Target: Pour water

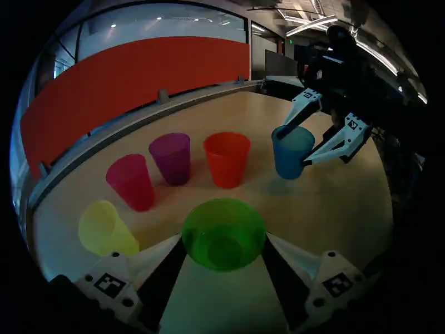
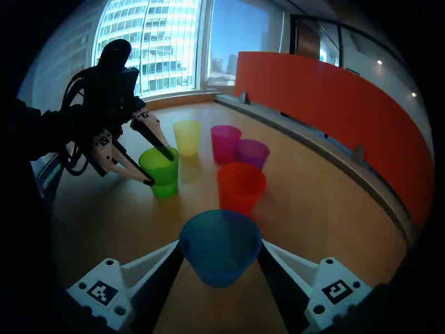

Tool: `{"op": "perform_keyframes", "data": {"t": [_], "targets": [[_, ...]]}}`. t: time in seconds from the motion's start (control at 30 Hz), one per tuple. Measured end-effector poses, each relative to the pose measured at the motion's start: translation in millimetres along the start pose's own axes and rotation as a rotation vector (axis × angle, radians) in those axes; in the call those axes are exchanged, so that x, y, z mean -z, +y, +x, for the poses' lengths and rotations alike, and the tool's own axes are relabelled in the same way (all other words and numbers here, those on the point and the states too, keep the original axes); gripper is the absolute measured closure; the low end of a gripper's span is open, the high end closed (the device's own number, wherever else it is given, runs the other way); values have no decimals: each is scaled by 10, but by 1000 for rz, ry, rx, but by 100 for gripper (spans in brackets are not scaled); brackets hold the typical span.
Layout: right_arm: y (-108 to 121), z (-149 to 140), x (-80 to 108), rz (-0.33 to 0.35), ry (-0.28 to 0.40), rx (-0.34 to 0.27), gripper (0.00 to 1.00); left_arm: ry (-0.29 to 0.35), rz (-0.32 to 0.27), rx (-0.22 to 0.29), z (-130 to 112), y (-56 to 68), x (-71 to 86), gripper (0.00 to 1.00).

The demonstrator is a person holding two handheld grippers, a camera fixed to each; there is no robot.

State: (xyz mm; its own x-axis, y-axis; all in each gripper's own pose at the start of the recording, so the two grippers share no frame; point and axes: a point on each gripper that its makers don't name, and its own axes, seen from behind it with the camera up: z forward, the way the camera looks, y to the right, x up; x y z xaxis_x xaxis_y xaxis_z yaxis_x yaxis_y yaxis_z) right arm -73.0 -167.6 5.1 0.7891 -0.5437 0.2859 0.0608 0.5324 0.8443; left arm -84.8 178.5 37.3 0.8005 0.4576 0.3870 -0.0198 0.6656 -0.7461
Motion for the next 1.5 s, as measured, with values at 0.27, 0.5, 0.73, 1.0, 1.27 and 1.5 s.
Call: {"op": "perform_keyframes", "data": {"t": [0.27,0.5,0.73,1.0,1.27,1.5], "targets": [[-13,-23,-51,-4,4,-11,8,-18,5,-13,-57,-27,-4,13],[-45,-53,-79,0,5,-22,8,-35,2,-13,-130,-14,-6,13],[-48,-93,-84,-7,5,-29,8,-53,9,-7,-214,-39,29,13],[-34,-146,-48,-17,0,-35,8,-47,22,30,-253,-47,134,13],[-56,-155,-27,-23,5,-47,0,-43,35,55,-308,-37,233,13],[-57,-174,27,-39,4,-49,0,-26,45,77,-339,-14,342,13]]}}
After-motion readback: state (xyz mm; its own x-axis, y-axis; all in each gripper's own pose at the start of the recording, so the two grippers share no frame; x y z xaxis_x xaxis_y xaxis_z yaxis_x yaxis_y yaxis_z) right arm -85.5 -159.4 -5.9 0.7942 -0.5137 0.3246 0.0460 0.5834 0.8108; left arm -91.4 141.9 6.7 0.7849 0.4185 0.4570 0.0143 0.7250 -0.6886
